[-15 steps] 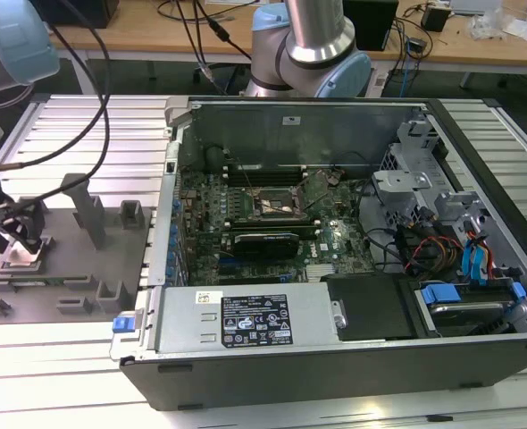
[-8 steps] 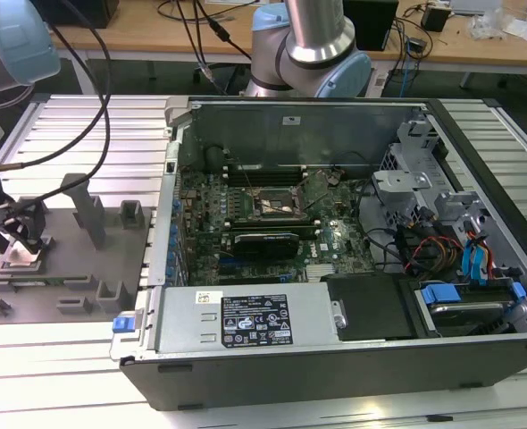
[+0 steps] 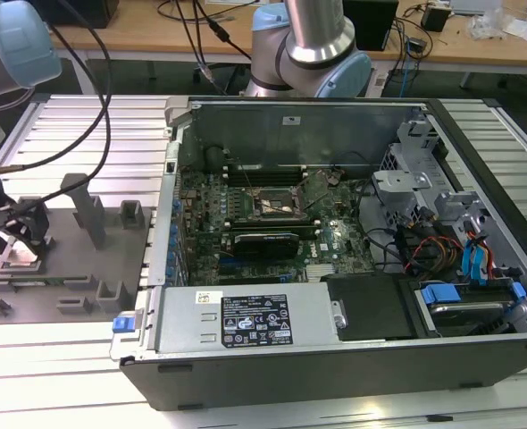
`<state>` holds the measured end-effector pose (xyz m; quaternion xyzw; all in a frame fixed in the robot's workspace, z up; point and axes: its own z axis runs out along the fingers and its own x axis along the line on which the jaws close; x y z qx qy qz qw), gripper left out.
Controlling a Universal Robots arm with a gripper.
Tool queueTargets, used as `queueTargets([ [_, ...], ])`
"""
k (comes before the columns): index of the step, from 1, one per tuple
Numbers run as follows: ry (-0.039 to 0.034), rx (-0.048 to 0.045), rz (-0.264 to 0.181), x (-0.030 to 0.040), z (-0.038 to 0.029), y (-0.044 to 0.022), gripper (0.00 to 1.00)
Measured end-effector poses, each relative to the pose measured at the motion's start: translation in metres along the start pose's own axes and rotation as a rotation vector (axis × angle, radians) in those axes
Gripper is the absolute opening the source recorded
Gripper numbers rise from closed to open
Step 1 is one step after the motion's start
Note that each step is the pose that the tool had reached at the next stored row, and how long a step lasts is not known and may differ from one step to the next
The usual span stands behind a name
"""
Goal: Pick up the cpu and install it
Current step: 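Pick up the cpu and move it towards the insertion slot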
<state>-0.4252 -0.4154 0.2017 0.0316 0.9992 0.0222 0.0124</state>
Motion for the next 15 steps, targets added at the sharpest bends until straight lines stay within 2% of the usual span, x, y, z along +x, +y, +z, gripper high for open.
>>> queueTargets([
  [15,0.0005,-0.0005,-0.014,-0.0001,0.0098,0.0014,0.62],
])
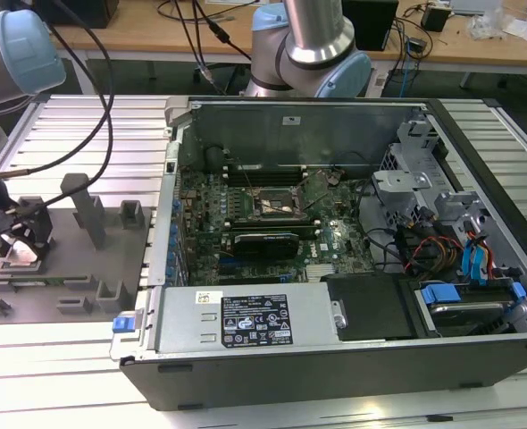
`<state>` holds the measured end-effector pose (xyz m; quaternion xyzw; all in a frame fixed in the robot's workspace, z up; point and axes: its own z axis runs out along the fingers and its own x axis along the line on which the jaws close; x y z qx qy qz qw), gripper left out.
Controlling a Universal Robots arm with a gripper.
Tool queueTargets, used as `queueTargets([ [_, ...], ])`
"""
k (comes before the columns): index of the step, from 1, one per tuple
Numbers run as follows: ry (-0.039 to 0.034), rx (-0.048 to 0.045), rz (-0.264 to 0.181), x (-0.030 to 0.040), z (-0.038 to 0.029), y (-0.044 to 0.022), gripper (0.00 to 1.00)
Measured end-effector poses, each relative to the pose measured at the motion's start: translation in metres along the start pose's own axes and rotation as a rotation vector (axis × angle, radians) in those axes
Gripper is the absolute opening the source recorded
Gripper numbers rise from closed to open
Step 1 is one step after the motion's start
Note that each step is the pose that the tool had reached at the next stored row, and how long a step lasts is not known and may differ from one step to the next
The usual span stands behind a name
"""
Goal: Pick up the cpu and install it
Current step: 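Pick up the cpu and move it towards the insertion slot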
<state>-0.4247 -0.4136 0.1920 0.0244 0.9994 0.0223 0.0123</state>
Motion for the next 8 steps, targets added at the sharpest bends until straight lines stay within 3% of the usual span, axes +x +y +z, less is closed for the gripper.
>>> queueTargets([
  [8,0.0002,-0.0003,-0.005,0.0,0.0043,0.0005,0.62],
])
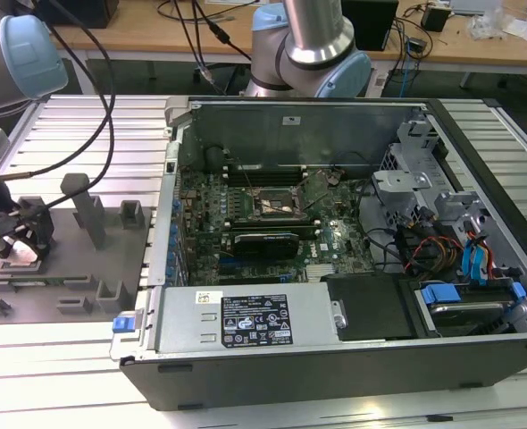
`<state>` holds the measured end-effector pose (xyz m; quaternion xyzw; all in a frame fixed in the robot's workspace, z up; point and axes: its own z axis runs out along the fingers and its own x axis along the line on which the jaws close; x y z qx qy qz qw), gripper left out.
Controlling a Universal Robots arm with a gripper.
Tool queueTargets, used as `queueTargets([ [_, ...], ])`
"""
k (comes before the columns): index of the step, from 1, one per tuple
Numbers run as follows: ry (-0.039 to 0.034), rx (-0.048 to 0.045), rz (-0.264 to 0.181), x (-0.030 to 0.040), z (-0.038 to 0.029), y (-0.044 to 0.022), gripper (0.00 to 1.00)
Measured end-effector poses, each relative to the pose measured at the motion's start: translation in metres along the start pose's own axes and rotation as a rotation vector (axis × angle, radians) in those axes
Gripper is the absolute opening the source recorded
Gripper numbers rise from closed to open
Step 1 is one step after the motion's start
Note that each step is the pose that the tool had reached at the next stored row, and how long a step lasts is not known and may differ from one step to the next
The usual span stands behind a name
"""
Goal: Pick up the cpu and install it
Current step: 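Pick up the cpu and move it towards the insertion slot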
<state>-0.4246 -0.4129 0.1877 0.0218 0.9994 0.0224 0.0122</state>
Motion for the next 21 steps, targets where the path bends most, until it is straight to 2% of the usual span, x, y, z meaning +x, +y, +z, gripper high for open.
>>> queueTargets([
  [8,0.0001,0.0,0.0,0.0,0.0001,0.0,0.62],
  [9,0.0001,0.0001,0.0,0.0,0.0002,0.0,0.6],
  [10,0.0,0.0001,0.0,0.0,0.0002,0.0,0.55],
  [21,-0.0004,-0.0002,0.0,-0.0001,-0.0011,0.0001,0.55],
])
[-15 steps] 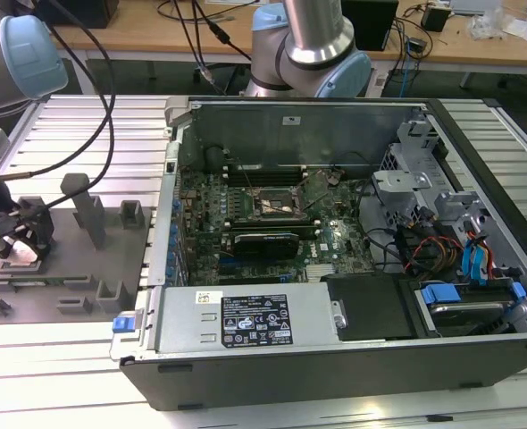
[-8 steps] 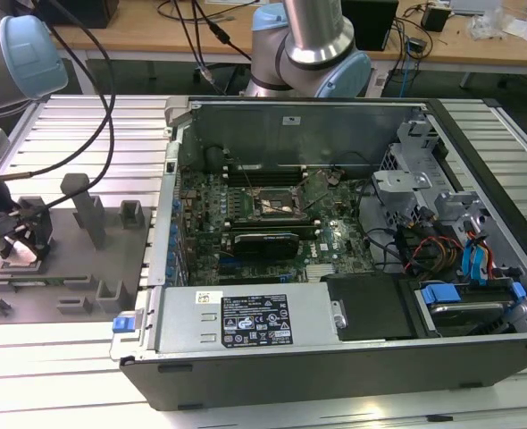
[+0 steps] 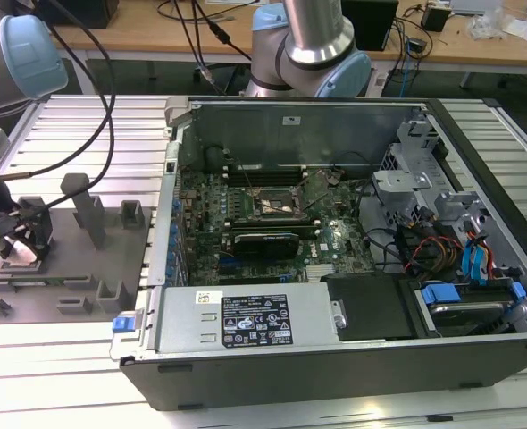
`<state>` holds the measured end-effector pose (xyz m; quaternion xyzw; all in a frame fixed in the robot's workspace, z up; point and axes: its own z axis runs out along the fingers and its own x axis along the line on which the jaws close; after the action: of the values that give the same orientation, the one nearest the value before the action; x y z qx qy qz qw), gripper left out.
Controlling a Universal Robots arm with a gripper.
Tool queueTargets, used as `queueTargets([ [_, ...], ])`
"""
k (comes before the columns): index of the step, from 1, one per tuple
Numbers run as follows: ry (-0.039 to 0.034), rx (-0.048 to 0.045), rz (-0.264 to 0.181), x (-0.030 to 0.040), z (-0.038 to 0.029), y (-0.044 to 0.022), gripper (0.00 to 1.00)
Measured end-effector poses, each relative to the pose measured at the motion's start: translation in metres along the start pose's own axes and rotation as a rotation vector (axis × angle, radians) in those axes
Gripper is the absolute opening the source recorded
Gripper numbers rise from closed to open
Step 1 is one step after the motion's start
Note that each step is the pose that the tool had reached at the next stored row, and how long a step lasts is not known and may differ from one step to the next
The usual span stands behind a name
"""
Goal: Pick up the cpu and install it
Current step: 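Pick up the cpu and move it towards the insertion slot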
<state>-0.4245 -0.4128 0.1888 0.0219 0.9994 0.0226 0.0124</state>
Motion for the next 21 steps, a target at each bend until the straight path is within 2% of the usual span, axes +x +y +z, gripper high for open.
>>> queueTargets([
  [10,0.0004,0.0002,0.0,-0.0003,-0.0166,0.0007,0.55],
  [21,0.0004,0.0002,0.0,-0.0004,-0.0174,0.0008,0.55],
])
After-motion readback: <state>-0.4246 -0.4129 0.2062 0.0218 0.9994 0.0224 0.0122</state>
